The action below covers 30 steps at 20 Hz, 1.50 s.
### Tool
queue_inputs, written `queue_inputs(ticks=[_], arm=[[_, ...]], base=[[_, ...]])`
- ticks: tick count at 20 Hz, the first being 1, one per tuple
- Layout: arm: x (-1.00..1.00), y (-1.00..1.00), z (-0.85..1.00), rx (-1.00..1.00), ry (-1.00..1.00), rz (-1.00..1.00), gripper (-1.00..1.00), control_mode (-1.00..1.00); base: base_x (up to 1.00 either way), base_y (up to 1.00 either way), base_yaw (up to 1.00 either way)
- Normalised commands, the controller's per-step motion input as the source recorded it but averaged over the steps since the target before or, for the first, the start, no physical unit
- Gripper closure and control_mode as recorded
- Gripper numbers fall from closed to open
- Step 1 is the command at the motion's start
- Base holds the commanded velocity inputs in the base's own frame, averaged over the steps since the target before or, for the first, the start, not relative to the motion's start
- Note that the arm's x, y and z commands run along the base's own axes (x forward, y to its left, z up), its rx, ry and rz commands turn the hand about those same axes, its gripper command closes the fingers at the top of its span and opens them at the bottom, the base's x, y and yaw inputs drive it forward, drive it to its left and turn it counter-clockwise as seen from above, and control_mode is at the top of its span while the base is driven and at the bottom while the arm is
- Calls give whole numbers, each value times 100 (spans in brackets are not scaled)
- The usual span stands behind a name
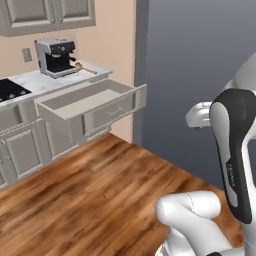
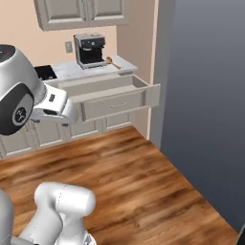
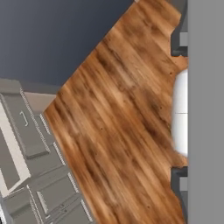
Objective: Organize the utensils by type. Pick up the wooden spoons from the counter and place them in the open cabinet. Then pick up the metallic utensils from the counter and place them in the open drawer.
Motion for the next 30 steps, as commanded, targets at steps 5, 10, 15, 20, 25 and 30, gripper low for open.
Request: queue_inputs(ticks=[5, 10, 15, 20, 25, 30], arm=[[0, 0, 0, 0, 0, 0, -100, 100], [0, 0, 0, 0, 0, 0, -100, 100], [0, 0, 0, 0, 0, 0, -100, 100], [0, 0, 0, 0, 0, 0, -100, 100], [0, 0, 0, 0, 0, 0, -100, 100], [0, 0, 0, 0, 0, 0, -100, 100]], base=[[78, 0, 1], [89, 0, 3], [84, -15, 21], [18, -23, 53], [3, -53, 49], [1, -100, 12]])
